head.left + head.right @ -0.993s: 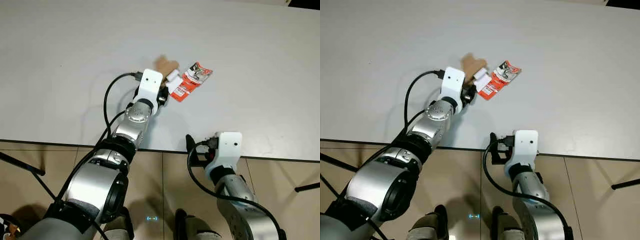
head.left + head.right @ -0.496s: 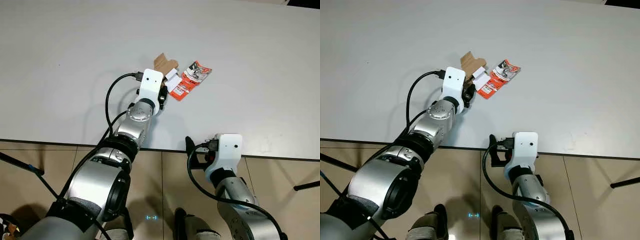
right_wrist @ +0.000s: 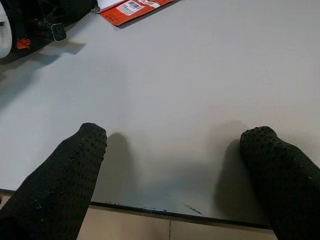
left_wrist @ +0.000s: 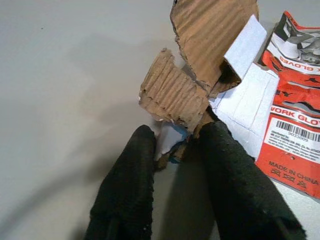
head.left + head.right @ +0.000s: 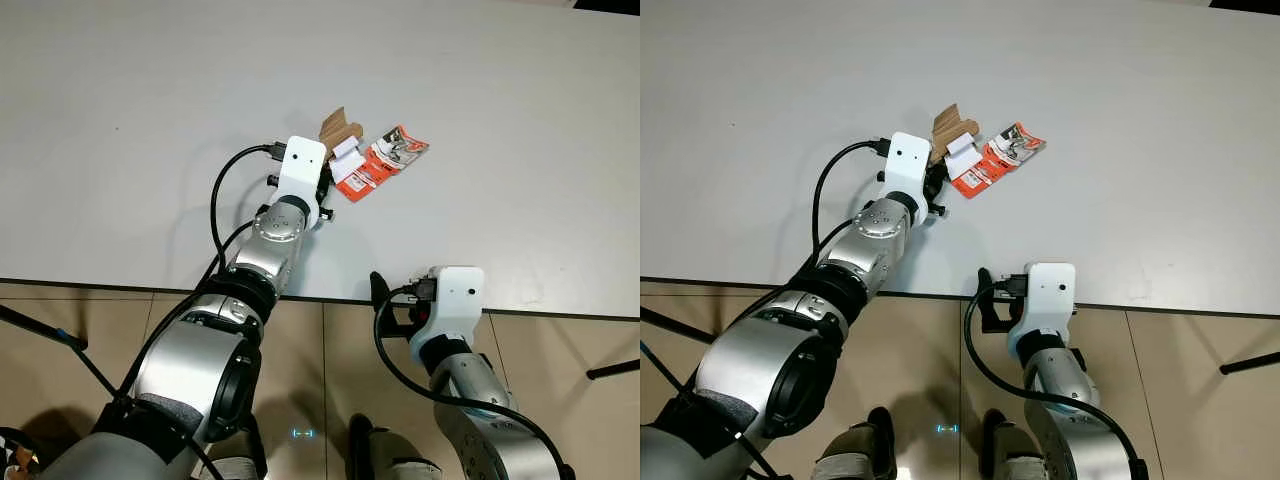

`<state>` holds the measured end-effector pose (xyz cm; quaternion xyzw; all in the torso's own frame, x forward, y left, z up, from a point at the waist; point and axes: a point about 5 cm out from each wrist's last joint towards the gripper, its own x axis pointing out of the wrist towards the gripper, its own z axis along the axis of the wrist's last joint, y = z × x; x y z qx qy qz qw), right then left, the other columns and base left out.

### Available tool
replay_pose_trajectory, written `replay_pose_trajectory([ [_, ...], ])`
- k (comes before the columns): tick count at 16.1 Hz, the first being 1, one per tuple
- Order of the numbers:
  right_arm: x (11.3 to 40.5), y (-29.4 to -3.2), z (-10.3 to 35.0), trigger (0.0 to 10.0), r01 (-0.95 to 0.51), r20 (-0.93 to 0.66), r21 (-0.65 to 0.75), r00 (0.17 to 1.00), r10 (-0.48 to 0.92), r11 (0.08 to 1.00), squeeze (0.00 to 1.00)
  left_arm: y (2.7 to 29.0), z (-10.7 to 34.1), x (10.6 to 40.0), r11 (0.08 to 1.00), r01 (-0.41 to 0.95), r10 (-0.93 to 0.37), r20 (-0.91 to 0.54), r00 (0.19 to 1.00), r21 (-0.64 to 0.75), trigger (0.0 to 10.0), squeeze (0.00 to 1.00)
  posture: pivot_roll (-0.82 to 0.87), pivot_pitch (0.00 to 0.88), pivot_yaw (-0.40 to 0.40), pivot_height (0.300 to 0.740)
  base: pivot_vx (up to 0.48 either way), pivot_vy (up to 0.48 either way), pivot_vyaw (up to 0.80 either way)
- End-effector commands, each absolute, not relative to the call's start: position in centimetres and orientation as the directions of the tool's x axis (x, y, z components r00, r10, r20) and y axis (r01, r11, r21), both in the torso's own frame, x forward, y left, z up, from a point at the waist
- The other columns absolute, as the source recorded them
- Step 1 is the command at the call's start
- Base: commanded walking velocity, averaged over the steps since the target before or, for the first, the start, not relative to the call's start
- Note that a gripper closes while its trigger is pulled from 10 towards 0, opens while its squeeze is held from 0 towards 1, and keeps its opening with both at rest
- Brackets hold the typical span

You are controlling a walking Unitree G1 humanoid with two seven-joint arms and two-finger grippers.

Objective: Picking trash to rubbish bin

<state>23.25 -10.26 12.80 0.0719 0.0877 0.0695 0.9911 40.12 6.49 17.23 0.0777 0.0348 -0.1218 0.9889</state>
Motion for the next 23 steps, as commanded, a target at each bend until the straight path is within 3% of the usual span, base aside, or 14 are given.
replay_pose_trajectory([
  [1, 22.9, -10.1, 11.6, 10.0, -0.109, -0.230, 0.177, 0.962, 0.149, 0.978, 0.00, 6.5, 16.2, 39.9, 0.959, 0.243, -0.224, -0.137, 0.965, 0.145, 0.0, 0.00, -0.20, 0.293, -0.027, 0.740, 0.000, 0.000, 0.00],
  [4, 23.2, -10.0, 11.6, 10.0, -0.108, -0.228, 0.178, 0.962, 0.148, 0.978, 0.00, 6.1, 16.7, 39.9, 0.956, 0.254, -0.239, -0.108, 0.965, 0.146, 0.0, 0.00, -0.20, 0.284, -0.024, 0.740, 0.000, 0.000, 0.00],
  [10, 24.7, -9.8, 11.6, 10.0, -0.120, -0.206, 0.176, 0.966, 0.156, 0.977, 0.00, 6.2, 23.0, 40.7, 0.972, 0.219, -0.231, 0.194, 0.953, 0.081, 0.0, 0.00, -0.16, 0.225, -0.014, 0.740, 0.000, 0.000, 0.00],
  [13, 25.4, -9.7, 11.6, 10.0, -0.129, -0.195, 0.175, 0.967, 0.163, 0.976, 0.00, 6.7, 24.2, 40.9, 0.977, 0.198, -0.211, 0.245, 0.946, 0.076, 0.0, 0.00, -0.15, 0.209, -0.012, 0.740, 0.000, 0.000, 0.00],
  [14, 25.8, -9.6, 11.7, 10.0, -0.135, -0.187, 0.173, 0.968, 0.167, 0.976, 0.00, 7.3, 24.7, 40.9, 0.983, 0.173, -0.184, 0.270, 0.945, 0.064, 1.7, 0.00, -0.14, 0.189, -0.013, 0.740, 0.000, 0.000, 0.00],
  [15, 26.2, -9.6, 11.7, 10.0, -0.138, -0.183, 0.170, 0.969, 0.169, 0.976, 0.00, 7.8, 25.1, 40.9, 0.986, 0.155, -0.165, 0.288, 0.943, 0.056, 10.0, 0.00, -0.14, 0.177, -0.014, 0.740, 0.000, 0.000, 0.00],
  [23, 28.7, -8.3, 13.6, 10.0, -0.252, -0.100, 0.128, 0.959, 0.266, 0.959, 0.00, 12.5, 18.2, 38.3, 0.994, 0.043, -0.058, 0.166, 0.984, 0.097, 10.0, 0.00, -0.10, 0.141, -0.033, 0.740, 0.000, 0.000, 0.00],
])
